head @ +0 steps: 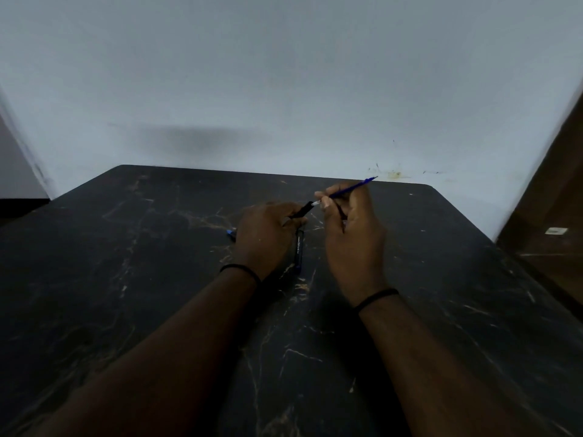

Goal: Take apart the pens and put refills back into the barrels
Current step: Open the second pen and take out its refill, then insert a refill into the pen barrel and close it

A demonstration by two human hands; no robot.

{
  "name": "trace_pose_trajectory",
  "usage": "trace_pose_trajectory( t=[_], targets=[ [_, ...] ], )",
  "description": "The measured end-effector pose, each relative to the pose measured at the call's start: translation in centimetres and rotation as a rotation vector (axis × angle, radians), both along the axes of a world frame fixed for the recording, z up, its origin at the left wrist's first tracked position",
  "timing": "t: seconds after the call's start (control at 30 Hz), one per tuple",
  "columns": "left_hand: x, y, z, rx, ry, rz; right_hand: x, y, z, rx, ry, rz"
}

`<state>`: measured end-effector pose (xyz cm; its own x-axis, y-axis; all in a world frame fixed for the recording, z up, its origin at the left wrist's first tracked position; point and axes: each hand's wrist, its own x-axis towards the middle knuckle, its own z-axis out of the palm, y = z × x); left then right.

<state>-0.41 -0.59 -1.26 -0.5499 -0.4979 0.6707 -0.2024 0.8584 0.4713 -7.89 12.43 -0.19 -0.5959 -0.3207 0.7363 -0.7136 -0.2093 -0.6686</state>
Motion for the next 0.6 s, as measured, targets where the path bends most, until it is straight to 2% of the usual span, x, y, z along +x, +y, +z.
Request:
trace_pose_trajectory(
  t=[0.13, 0.27, 0.4, 0.5, 0.6],
  targets=[
    [0.2, 0.4, 0.4, -0.03, 0.008, -0.086, -0.3, -0.3, -0.4, 0.112, 0.018, -0.069],
    [0.2, 1.1, 0.4, 0.081, 0.071, -0.202, -0.8, -0.4, -0.7, 0.215, 0.007, -0.071],
    [0.0, 1.3, 0.4, 0.137, 0.111, -0.261, -0.7, -0.4, -0.7, 0.196, 0.006, -0.069],
    [0.4, 0.7, 0.8, 0.157, 0.128, -0.153, -0.6, -0.1, -0.3, 0.077, -0.03, -0.108],
    [1.2, -0.7, 0.9, 0.148, 0.123, 0.157, -0.5, 0.2, -0.1, 0.069, -0.083, -0.117]
  ],
)
